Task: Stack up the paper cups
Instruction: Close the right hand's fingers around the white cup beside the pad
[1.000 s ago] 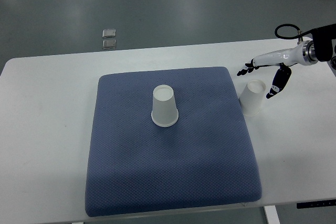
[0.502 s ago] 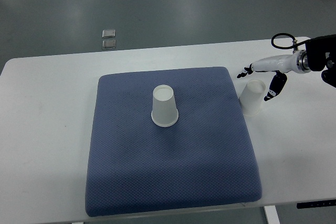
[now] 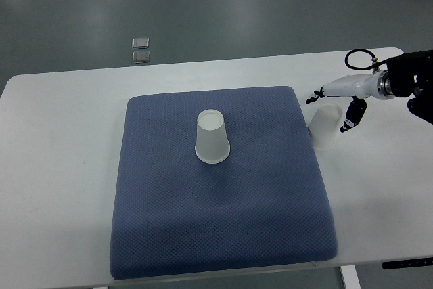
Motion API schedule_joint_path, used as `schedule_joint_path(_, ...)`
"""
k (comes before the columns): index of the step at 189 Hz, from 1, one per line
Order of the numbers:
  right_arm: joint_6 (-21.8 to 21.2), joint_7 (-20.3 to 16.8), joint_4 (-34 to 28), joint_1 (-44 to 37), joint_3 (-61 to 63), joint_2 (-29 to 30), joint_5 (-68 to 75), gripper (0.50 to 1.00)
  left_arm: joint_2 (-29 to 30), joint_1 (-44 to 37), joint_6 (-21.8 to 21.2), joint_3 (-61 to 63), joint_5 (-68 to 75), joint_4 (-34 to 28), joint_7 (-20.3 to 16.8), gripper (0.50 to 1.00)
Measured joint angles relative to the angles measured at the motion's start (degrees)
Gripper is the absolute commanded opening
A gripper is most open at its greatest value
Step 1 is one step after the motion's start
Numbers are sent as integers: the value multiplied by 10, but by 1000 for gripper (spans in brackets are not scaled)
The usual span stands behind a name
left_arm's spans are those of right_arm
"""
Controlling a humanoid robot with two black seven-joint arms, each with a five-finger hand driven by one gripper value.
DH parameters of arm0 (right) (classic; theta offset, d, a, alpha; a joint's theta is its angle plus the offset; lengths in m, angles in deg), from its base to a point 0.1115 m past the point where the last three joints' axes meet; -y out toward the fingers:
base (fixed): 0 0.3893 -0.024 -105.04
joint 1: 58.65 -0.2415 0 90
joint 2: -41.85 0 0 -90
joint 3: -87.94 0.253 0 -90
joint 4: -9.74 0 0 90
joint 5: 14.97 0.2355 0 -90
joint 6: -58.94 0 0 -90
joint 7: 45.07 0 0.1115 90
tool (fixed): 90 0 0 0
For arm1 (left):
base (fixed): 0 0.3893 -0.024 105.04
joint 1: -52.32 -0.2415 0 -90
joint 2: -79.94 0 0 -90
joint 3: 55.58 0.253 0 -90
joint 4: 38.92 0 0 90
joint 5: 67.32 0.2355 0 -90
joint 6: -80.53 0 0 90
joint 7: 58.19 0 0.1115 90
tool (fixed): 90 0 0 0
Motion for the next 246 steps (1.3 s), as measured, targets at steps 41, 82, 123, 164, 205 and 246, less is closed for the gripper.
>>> schedule_joint_path(41, 1, 0, -1, 7, 0, 10, 0, 901, 0, 0, 0, 0, 0, 0, 0, 1000)
schedule_joint_path(82, 8, 0, 0, 11, 0, 17, 0, 864, 0, 0, 0, 0, 0, 0, 0, 1000)
schedule_joint_path(123, 10, 0, 0, 12, -1, 18, -3, 740, 0, 0, 0, 0, 0, 0, 0, 1000)
schedule_joint_path(164, 10, 0, 4, 11, -2, 18, -5, 641, 0, 0, 0, 0, 0, 0, 0, 1000)
schedule_joint_path(205, 9, 1, 5, 7, -2, 18, -5, 623, 0, 0, 0, 0, 0, 0, 0, 1000)
schedule_joint_path(246, 7, 2, 3, -3, -2, 17, -4, 625, 0, 0, 0, 0, 0, 0, 0, 1000)
